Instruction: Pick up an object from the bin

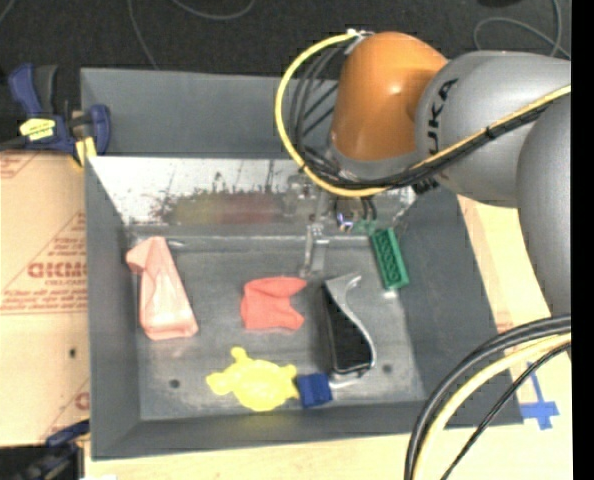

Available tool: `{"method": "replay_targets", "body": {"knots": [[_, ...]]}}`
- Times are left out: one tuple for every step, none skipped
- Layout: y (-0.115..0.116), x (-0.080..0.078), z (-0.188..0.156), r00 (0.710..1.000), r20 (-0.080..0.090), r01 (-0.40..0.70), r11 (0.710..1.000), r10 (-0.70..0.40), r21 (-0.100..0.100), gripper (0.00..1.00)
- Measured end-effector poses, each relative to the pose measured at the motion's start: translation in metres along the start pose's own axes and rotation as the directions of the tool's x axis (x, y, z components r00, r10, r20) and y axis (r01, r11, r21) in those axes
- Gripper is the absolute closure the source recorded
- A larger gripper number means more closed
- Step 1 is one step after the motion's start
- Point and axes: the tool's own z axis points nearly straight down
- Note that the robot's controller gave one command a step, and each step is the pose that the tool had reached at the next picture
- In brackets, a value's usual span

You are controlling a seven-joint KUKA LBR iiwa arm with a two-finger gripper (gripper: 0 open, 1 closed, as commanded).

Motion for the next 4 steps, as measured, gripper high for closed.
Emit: {"method": "replay_targets", "body": {"knots": [[0.0, -0.001, -0.005, 1.0, 0.008, 0.0, 1.0, 0.0, 0.0, 0.0], [-0.01, 0.016, 0.042, 0.999, 0.013, 0.043, 0.999, -0.043, 0.001, 0.0], [-0.005, 0.013, 0.103, 0.944, 0.013, 0.329, 0.944, -0.329, 0.004, 1.0], [-0.005, 0.013, 0.103, 0.944, 0.013, 0.328, 0.945, -0.328, 0.003, 1.0]]}}
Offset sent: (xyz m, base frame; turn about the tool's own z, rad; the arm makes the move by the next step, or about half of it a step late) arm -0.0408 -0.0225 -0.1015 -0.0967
